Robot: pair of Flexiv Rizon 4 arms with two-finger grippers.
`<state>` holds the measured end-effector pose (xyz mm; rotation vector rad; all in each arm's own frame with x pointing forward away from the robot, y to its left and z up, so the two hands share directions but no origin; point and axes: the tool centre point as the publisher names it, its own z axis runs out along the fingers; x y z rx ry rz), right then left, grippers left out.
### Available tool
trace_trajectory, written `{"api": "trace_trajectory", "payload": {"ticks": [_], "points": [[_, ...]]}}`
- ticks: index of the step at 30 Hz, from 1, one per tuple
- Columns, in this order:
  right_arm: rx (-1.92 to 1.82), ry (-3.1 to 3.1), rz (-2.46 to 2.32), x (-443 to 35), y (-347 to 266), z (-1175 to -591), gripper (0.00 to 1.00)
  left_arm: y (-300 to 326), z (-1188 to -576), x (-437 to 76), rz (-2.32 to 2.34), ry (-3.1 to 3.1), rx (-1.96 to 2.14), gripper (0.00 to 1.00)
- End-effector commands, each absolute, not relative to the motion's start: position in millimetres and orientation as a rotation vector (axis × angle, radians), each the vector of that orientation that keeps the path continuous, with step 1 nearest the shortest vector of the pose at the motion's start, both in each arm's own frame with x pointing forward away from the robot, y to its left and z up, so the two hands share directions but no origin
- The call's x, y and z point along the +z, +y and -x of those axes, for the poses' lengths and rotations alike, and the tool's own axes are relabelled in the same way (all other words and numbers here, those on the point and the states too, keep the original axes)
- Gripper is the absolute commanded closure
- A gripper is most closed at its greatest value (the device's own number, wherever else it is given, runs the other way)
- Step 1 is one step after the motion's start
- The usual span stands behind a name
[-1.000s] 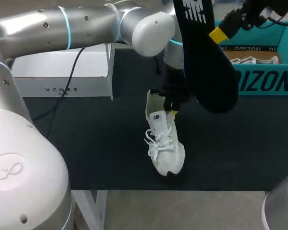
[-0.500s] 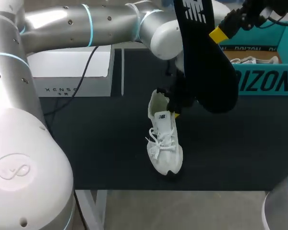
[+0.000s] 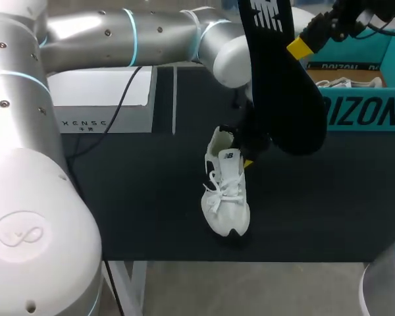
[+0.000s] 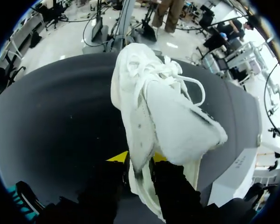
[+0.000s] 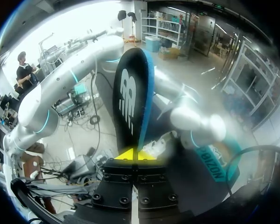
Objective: Take the shoe out of the shoebox, open the shoe tongue, remove and reinsert the insole, then place the shoe into the shoebox
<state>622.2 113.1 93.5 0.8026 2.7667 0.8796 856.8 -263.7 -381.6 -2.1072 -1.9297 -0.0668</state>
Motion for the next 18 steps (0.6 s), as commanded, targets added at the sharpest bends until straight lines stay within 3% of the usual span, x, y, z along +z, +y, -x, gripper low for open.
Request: {"api": "trace_trajectory", "payload": {"ticks": [1,18], "points": [[0.875,2.769,-0.806,94.7,113.9,-623.2,1.0,-252.7,-853.5,-364.5,2.169,-2.015,0.04,0.0],[0.875,2.769,-0.806,94.7,113.9,-623.2,1.0,-207.1,-869.7,-273.3,2.459,-2.63,1.184,0.0]]}}
